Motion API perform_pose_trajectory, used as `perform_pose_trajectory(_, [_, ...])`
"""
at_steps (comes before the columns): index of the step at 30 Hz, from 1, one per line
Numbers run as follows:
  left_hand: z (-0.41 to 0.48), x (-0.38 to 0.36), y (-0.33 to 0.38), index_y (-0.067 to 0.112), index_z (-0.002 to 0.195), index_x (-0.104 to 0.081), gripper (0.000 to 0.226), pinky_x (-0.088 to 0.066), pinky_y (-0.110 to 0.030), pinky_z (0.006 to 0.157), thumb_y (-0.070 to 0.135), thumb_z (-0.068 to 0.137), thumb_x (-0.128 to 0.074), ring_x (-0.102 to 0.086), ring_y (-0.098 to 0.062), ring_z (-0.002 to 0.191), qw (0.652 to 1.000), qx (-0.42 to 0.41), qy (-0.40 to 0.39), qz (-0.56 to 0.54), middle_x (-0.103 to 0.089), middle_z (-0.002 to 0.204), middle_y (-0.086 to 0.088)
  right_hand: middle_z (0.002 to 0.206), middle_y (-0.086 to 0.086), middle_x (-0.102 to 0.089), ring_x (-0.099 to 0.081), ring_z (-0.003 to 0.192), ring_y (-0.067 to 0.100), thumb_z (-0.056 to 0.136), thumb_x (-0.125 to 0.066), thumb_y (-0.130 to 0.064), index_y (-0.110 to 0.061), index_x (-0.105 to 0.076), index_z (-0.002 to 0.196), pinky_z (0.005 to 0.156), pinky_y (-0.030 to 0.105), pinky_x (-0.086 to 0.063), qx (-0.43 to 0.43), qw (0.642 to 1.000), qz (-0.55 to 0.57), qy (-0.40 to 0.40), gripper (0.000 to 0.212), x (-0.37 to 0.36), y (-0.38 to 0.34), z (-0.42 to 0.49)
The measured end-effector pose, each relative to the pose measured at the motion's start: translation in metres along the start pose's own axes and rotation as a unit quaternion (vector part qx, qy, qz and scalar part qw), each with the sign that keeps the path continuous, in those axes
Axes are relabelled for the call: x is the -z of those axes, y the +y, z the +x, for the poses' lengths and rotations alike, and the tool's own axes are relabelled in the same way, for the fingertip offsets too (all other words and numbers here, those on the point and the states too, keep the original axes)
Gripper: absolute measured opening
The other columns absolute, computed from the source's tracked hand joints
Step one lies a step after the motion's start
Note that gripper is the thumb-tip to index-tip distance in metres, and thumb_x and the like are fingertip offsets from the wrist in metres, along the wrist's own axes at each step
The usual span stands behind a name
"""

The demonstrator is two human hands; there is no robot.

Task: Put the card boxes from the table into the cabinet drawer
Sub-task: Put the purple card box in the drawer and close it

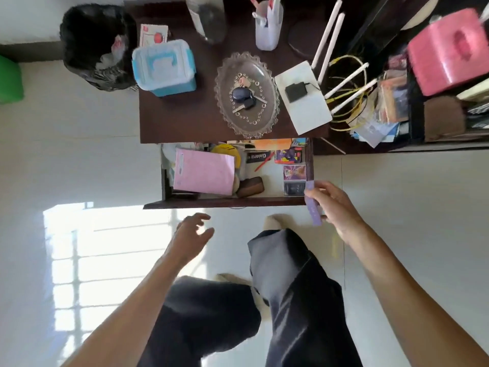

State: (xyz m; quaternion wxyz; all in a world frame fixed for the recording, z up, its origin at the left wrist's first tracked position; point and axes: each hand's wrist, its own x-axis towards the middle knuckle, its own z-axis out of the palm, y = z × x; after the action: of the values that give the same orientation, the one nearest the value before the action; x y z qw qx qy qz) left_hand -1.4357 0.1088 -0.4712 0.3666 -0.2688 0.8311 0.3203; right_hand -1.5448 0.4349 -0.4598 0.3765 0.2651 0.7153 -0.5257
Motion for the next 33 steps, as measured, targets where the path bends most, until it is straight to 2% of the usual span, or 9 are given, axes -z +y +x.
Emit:
perform_pose_trajectory(3, [0.066,-0.032,-0.017,0.024,0.122,-0.064,0.04,-0.047,-0.044,0.099,0.038,0.085,-0.069,-0.059,-0.026,0.116,0.988,-0.102,0.081,0.081,-0.066,0.125,0.0,0.087,-0.005,-0.076,-0.071,0.08,0.012,0.083,-0.073,-0.047,-0.032,-0.073,0.101,0.068,0.022,-0.051,0.065,0.997,-0.041,0.009,0.024,-0.017,0.029,0.057])
perform_pose_trajectory(5, [0.101,-0.046,-0.027,0.024,0.115,-0.069,0.033,-0.05,-0.045,0.094,0.04,0.086,-0.067,-0.065,-0.025,0.107,0.978,-0.155,0.117,0.078,-0.072,0.115,0.002,0.086,0.002,-0.074,-0.069,0.077,0.012,0.084,-0.075,-0.045,-0.032,-0.073,0.101,0.066,0.019,-0.052,0.112,0.992,-0.062,0.016,0.021,-0.025,0.044,0.091])
perform_pose_trajectory(7, [0.125,-0.057,-0.037,0.024,0.106,-0.073,0.03,-0.054,-0.041,0.087,0.045,0.088,-0.062,-0.069,-0.02,0.095,0.967,-0.196,0.142,0.082,-0.076,0.1,0.006,0.094,-0.007,-0.073,-0.069,0.087,0.009,0.082,-0.075,-0.049,-0.035,-0.071,0.105,0.074,0.023,-0.054,0.146,0.984,-0.101,0.028,0.028,-0.033,0.055,0.122])
perform_pose_trajectory(12, [0.148,-0.078,-0.061,0.039,0.097,-0.07,0.043,-0.053,-0.034,0.075,0.072,0.081,-0.048,-0.069,-0.013,0.085,0.902,-0.294,0.241,0.206,-0.074,0.089,0.019,0.095,-0.014,-0.063,-0.061,0.084,0.002,0.08,-0.071,-0.056,-0.032,-0.065,0.104,0.068,0.024,-0.048,0.223,0.941,-0.25,0.048,0.035,-0.045,0.082,0.187])
perform_pose_trajectory(17, [0.153,-0.087,-0.066,0.034,0.078,-0.069,0.051,-0.043,-0.029,0.061,0.077,0.075,-0.043,-0.068,-0.016,0.068,0.864,-0.304,0.308,0.256,-0.071,0.069,0.014,0.106,-0.008,-0.054,-0.057,0.097,0.014,0.076,-0.072,-0.055,-0.027,-0.061,0.116,0.071,0.03,-0.047,0.214,0.885,-0.411,0.054,0.049,-0.051,0.098,0.219])
perform_pose_trajectory(23, [0.15,-0.087,-0.067,0.032,0.071,-0.068,0.054,-0.034,-0.025,0.058,0.079,0.074,-0.041,-0.066,-0.015,0.063,0.854,-0.308,0.335,0.253,-0.069,0.063,0.013,0.103,-0.002,-0.06,-0.058,0.089,0.019,0.072,-0.075,-0.048,-0.022,-0.061,0.1,0.066,0.032,-0.049,0.206,0.83,-0.513,0.07,0.041,-0.056,0.101,0.218])
perform_pose_trajectory(25, [0.151,-0.088,-0.068,0.032,0.072,-0.068,0.055,-0.04,-0.028,0.06,0.08,0.074,-0.042,-0.066,-0.015,0.064,0.856,-0.31,0.337,0.24,-0.07,0.064,0.012,0.101,-0.002,-0.061,-0.058,0.088,0.02,0.069,-0.076,-0.05,-0.025,-0.058,0.095,0.068,0.034,-0.052,0.198,0.818,-0.536,0.069,0.04,-0.059,0.1,0.216])
perform_pose_trajectory(28, [0.154,-0.09,-0.072,0.031,0.074,-0.068,0.055,-0.044,-0.031,0.064,0.08,0.075,-0.043,-0.066,-0.015,0.067,0.858,-0.315,0.338,0.224,-0.071,0.067,0.012,0.094,-0.004,-0.06,-0.057,0.081,0.018,0.066,-0.079,-0.051,-0.028,-0.051,0.089,0.06,0.032,-0.047,0.197,0.81,-0.548,0.078,0.043,-0.062,0.099,0.216])
perform_pose_trajectory(33, [0.157,-0.089,-0.073,0.032,0.069,-0.066,0.055,-0.037,-0.026,0.058,0.082,0.073,-0.044,-0.065,-0.015,0.061,0.849,-0.325,0.355,0.219,-0.069,0.061,0.012,0.098,-0.001,-0.062,-0.06,0.083,0.02,0.079,-0.077,-0.042,-0.026,-0.052,0.093,0.059,0.03,-0.042,0.2,0.782,-0.586,0.073,0.033,-0.067,0.102,0.218])
